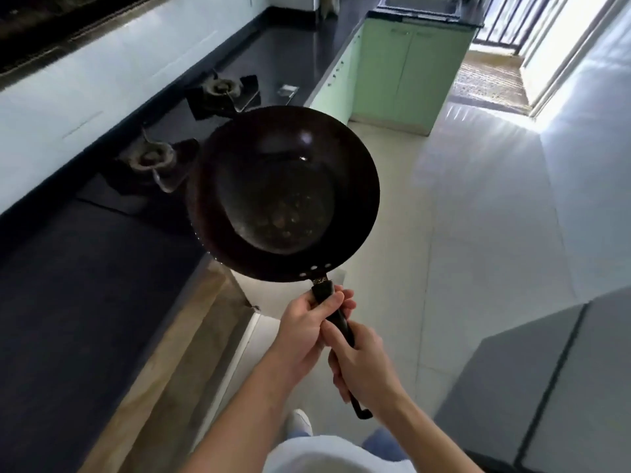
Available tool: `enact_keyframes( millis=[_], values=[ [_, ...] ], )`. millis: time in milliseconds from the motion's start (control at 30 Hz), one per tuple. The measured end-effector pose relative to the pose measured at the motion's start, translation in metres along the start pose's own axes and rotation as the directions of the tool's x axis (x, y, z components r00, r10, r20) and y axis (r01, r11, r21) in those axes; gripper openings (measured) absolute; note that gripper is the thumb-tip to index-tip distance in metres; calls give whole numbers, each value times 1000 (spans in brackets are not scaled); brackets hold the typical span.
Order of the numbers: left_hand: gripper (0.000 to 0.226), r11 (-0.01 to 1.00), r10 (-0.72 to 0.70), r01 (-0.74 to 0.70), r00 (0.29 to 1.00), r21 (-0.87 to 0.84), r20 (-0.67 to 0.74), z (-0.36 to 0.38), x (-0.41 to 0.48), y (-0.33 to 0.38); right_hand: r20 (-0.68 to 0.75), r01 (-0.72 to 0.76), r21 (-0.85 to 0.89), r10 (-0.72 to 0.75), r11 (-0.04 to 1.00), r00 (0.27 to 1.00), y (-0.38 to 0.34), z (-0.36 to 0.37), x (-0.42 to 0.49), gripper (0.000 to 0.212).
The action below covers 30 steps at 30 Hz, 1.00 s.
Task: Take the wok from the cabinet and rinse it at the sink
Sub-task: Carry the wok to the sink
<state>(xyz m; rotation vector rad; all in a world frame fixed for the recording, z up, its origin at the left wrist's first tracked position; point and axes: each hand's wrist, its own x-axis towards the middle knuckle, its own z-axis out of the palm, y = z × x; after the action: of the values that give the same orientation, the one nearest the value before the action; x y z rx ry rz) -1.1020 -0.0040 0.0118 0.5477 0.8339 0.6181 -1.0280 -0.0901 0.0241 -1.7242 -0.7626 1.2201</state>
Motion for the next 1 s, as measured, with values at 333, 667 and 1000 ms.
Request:
enact_keyframes(
  millis=[333, 667, 1000],
  values=[
    [18, 978, -159, 133, 973, 161, 165, 39, 59, 1, -226, -23, 122, 50, 992, 973, 0, -30, 31, 38],
    [28, 947, -225, 174, 960, 272, 169, 124, 153, -8, -290, 5, 187, 50, 982, 956, 1, -120, 107, 39],
    [32, 948, -217, 170, 963, 271, 157, 254, 259, -17, -287, 21, 169, 29, 985, 957, -26, -265, 197, 37]
  ],
)
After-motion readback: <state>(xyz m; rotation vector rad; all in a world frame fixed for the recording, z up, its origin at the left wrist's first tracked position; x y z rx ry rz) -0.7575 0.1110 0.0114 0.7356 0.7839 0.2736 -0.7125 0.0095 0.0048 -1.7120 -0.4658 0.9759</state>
